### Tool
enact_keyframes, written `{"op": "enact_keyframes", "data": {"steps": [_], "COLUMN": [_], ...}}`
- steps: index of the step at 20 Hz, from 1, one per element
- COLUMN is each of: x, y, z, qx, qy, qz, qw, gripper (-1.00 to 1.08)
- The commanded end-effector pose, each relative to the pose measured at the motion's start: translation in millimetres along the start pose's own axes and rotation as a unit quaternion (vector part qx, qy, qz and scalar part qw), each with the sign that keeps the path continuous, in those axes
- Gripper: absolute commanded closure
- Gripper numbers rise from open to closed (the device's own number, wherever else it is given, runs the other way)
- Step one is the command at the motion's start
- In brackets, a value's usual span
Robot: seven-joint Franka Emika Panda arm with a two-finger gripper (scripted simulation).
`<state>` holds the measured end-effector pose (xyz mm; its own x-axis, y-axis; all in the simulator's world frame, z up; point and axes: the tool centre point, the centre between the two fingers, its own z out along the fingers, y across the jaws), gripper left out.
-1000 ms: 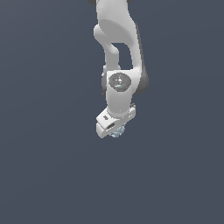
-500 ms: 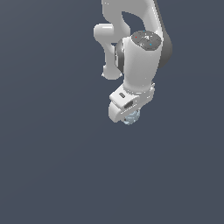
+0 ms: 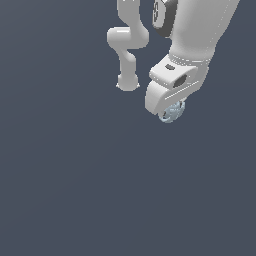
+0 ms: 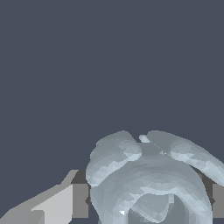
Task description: Pick up the object and move it to a goal position.
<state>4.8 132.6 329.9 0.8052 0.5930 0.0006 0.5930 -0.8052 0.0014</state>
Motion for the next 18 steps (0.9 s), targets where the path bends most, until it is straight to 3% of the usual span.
{"op": "enact_keyframes", "data": {"steps": [1, 9, 18], "x": [5.8, 19.6, 25.1], "y": [-9.9, -27.6, -32.7], "z": [-22.9, -68.8, -82.5], "qx": [0.0, 0.001, 0.001], "qy": [-0.001, 0.0, 0.0], "qz": [0.0, 0.001, 0.001], "qw": [1.0, 1.0, 1.0], "gripper": [1.08, 1.08, 1.08]}}
